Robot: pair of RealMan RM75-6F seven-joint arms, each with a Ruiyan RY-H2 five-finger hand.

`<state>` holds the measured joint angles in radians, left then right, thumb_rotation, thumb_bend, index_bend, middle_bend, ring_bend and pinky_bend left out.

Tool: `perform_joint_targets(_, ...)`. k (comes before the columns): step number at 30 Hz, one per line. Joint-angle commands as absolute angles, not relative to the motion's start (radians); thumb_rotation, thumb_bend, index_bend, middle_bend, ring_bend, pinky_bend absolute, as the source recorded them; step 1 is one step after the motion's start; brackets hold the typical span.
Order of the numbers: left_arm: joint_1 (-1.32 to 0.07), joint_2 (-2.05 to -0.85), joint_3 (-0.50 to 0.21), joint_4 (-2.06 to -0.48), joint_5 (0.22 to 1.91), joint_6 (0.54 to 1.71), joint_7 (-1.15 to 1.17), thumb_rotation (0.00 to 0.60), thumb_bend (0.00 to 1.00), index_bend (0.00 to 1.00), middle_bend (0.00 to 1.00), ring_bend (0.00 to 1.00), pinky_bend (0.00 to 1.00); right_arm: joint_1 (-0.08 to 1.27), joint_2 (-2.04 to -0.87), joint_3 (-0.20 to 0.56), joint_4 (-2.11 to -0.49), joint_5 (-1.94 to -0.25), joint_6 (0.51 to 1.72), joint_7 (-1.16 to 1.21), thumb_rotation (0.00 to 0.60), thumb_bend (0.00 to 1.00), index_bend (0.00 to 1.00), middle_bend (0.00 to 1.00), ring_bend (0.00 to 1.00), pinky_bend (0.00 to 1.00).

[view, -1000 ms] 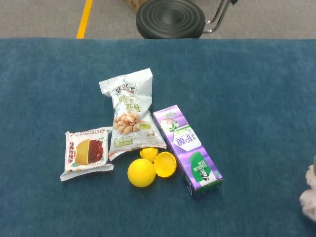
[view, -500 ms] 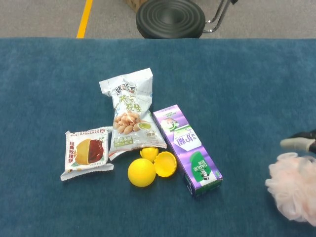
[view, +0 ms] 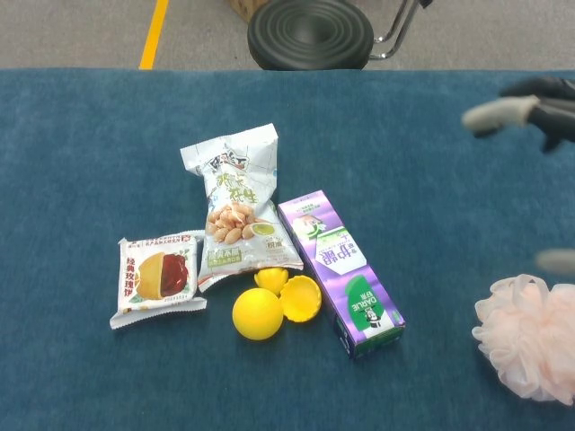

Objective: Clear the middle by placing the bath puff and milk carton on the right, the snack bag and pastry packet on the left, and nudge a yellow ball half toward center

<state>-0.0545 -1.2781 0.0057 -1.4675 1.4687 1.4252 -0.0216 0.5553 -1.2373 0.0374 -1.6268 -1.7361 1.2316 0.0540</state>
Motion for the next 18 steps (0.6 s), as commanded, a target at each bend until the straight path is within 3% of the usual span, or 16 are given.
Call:
perform_joint_targets(1,-0.052,-1.28,0.006,-1.464,1.465,1.424,-0.027,0.6,0.01,0.08,0.0,0.01,0.3,0.647,-1.352,0.102,-1.475,-1.738,1.181,0.024,0.6,0.0,0.19,0.27,0.12,0.36)
perform_joint_targets(9,-0.043,-1.287,0.005,-1.442,1.448,1.422,-0.052,0.6,0.01,0.08,0.0,0.01,0.3,0.793,-1.474,0.089,-1.239,-1.834,1.102,0.026,0.6,0.0,0.19,0.27,0.12,0.33)
perform_joint_targets(18,-0.035,-1.301,0.006,-1.423,1.441,1.42,-0.066,0.6,0.01,0.08,0.0,0.01,0.3,0.885,-1.566,-0.008,-0.951,-2.018,1.244,0.133,0.6,0.0,0.19,0.27,0.12,0.33)
